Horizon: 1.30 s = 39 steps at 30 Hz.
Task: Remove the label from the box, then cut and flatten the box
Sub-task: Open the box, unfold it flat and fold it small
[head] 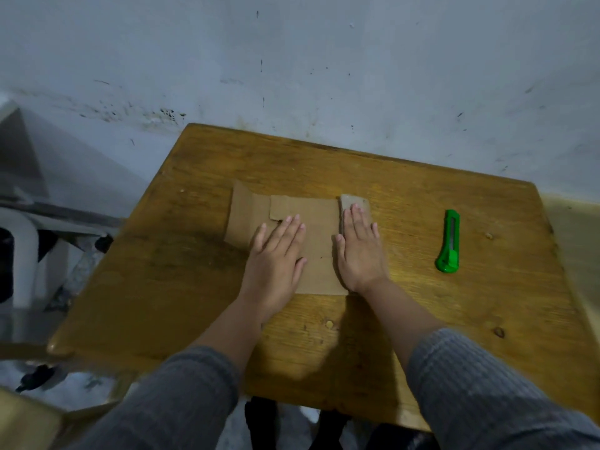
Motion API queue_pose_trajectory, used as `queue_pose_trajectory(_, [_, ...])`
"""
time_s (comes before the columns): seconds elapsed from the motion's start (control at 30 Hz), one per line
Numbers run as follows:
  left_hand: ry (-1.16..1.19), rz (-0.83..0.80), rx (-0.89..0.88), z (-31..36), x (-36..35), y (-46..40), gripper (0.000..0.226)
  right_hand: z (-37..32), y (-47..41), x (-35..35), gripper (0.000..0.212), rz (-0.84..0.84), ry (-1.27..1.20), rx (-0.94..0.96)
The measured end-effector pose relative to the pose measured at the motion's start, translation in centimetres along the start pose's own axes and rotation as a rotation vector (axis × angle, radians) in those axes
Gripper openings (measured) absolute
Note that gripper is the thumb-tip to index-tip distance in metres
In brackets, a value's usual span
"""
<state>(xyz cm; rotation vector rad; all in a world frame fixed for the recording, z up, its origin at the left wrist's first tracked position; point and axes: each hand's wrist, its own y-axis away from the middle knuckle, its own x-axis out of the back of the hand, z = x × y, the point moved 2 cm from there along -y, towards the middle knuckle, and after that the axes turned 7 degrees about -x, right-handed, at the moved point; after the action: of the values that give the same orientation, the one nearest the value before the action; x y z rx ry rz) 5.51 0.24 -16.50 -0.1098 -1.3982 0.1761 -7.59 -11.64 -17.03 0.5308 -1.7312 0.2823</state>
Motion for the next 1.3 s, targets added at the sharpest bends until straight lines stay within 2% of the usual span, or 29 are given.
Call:
queue_pose_trajectory(0.1, [0.002,0.105,0.112,-0.7,1.7,2.0,0.062,-0.1,1.2,0.1,0.057,-0.013,0.022,-0.025])
queue_pose_trajectory(0.2, [-0.097,0.185,0.191,-2.4,2.5,4.2,0.076,-0.2,2.1,0.1,0.058,-0.004,0.021,-0.046])
queue_pose_trajectory(0.27, [-0.062,0.228,0.319,-4.0,2.6,5.0,0.084,-0.2,2.4,0.0,0.058,0.004,0.016,-0.059])
queue_pose_trajectory(0.3, [0.002,0.228,0.404,-4.7,2.7,5.1,0.088,-0.2,2.4,0.0,0.058,0.005,0.012,-0.063])
queue_pose_trajectory(0.37, [0.089,0.127,0.514,-5.6,2.3,4.9,0.090,-0.2,2.5,-0.1,0.058,0.012,0.003,-0.068])
queue_pose_trajectory(0.43, [0.071,0.005,0.499,-6.1,1.7,4.5,0.085,-0.2,2.5,-0.1,0.058,0.027,-0.001,-0.070])
queue_pose_trajectory(0.5, [0.099,-0.048,0.459,-6.4,1.2,4.2,0.079,-0.3,2.5,0.0,0.057,0.035,-0.006,-0.075])
queue_pose_trajectory(0.6, [0.137,-0.035,0.404,-6.0,0.7,3.5,0.064,-0.4,2.5,0.1,0.056,0.041,-0.003,-0.080])
queue_pose_trajectory(0.73, [0.209,0.015,0.357,-5.6,0.5,3.4,0.072,-0.4,2.5,0.0,0.056,0.040,-0.009,-0.077])
queue_pose_trajectory(0.8, [0.365,0.029,0.401,-5.1,1.2,3.4,0.078,-0.4,2.6,0.0,0.056,0.040,-0.018,-0.076])
queue_pose_trajectory(0.93, [0.827,0.027,0.531,-2.7,2.6,2.4,0.061,-0.3,2.5,0.0,0.057,0.032,-0.030,-0.079])
queue_pose_trajectory(1.03, [0.976,-0.024,0.559,-1.0,2.6,1.4,0.065,-0.2,2.5,0.0,0.057,0.023,-0.041,-0.080])
queue_pose_trajectory(1.13, [0.981,-0.045,0.523,0.4,1.8,0.5,0.074,-0.2,2.5,0.0,0.057,0.025,-0.040,-0.074])
queue_pose_trajectory(1.2, [0.898,-0.029,0.485,1.2,1.6,0.1,0.081,-0.2,2.5,0.0,0.057,0.026,-0.051,-0.067])
queue_pose_trajectory(1.3, [0.762,-0.005,0.405,2.5,1.8,-1.0,0.072,0.0,2.4,-0.1,0.057,0.032,-0.056,-0.052])
